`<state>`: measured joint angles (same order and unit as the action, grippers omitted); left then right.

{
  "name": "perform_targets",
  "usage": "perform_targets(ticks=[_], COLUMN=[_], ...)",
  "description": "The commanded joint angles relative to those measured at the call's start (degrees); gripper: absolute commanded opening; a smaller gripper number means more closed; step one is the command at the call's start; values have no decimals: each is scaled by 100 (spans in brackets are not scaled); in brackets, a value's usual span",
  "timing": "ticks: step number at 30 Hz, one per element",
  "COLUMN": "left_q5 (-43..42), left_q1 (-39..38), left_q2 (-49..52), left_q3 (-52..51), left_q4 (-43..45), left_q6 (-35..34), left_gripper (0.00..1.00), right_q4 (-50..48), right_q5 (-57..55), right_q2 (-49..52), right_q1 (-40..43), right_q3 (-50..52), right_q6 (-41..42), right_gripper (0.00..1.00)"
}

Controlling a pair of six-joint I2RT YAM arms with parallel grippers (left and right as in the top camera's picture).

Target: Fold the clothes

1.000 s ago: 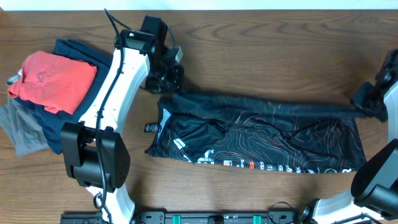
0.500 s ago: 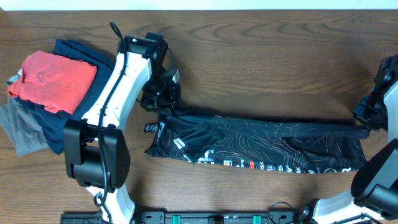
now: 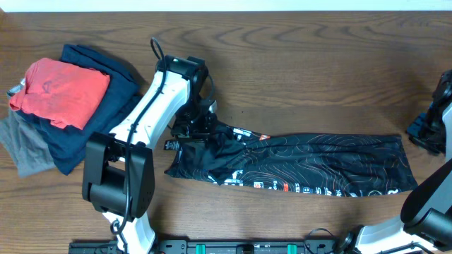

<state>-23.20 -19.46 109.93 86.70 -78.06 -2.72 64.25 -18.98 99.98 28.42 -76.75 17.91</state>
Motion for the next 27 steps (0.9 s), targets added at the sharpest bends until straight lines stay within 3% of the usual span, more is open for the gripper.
perform_targets(ticks=[1, 6, 9, 14, 17, 21, 27], left_q5=[9, 7, 7, 7, 7, 7, 7], left_q1=[13, 13, 13, 13, 13, 13, 13], left_q2=[13, 13, 13, 13, 13, 13, 13], left_q3=[-35, -35, -35, -35, -35, -35, -35], left_q4=[-59, -9, 13, 81, 120, 125, 144], left_q6=[74, 74, 74, 74, 72, 72, 72], left_gripper=[12, 12, 12, 13, 13, 13, 13], right_q4=[-31, -455, -911, -1834, -2111, -2201, -2184], right_q5=[822, 944, 940, 1311, 1482, 1438, 1252], right_q2=[-20, -17, -15, -15, -15, -15, -11], right_q1=[22, 15, 11, 11, 11, 11, 13], right_q3=[87, 461, 870, 1478, 1687, 1757, 1768], right_q6=[-232, -208, -122, -59, -57, -63, -61], right_gripper=[40, 40, 47, 49, 47, 33, 38])
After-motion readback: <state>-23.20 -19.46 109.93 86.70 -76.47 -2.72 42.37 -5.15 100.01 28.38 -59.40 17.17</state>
